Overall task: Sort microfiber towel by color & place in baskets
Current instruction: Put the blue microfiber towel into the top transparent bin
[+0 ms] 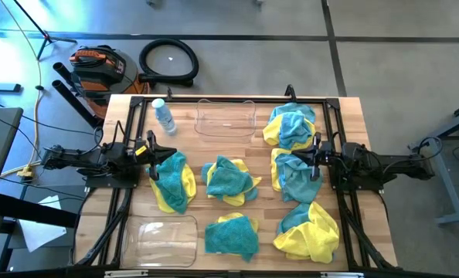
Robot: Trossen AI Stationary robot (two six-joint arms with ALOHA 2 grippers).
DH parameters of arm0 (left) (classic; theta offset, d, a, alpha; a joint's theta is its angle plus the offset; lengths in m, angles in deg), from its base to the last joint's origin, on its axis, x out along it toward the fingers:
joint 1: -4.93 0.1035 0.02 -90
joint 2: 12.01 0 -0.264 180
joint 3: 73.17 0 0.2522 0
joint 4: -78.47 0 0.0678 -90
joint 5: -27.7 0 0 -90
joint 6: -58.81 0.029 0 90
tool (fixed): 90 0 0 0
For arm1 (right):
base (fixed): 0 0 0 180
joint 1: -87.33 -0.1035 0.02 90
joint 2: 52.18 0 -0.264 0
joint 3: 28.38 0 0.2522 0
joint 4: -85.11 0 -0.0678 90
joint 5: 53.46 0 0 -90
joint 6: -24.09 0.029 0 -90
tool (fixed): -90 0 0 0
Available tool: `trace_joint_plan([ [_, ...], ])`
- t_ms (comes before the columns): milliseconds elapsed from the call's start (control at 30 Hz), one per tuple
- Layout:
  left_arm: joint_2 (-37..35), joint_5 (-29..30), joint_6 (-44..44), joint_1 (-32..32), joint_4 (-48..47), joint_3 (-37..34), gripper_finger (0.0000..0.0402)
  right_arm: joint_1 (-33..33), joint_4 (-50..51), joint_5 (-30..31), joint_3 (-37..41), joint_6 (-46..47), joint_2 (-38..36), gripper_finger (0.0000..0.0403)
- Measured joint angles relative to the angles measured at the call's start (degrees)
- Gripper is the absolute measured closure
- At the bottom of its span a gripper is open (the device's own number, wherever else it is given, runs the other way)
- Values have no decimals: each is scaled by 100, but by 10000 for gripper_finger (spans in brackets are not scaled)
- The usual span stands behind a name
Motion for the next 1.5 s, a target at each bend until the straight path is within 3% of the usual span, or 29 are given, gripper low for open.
trace_joint_plan([
  [133,0,0,0,1,0,-2,402,0,116,572,-414,-134,16,402],
  [300,1,-1,0,-1,0,0,402,2,1013,1462,-1567,-343,520,402],
  [600,0,1,0,-1,0,-2,401,81,2627,3437,-4090,-310,2712,402],
  [700,2,1,0,-1,0,-2,402,320,3442,3759,-4942,107,3493,399],
  [833,1,0,0,-1,0,-1,402,806,4512,3759,-5854,715,4458,378],
  [967,1,1,0,-1,0,-2,402,1385,5395,3277,-6341,1447,5222,336],
  [1100,2,-1,0,-1,0,-2,401,1990,5935,2503,-6383,2065,5811,288],
  [1333,2,1,0,-1,0,0,402,2724,6272,1873,-6383,2707,6752,218],
  [1500,0,0,0,-1,0,-1,401,3116,6276,1385,-6383,2953,7359,191],
])
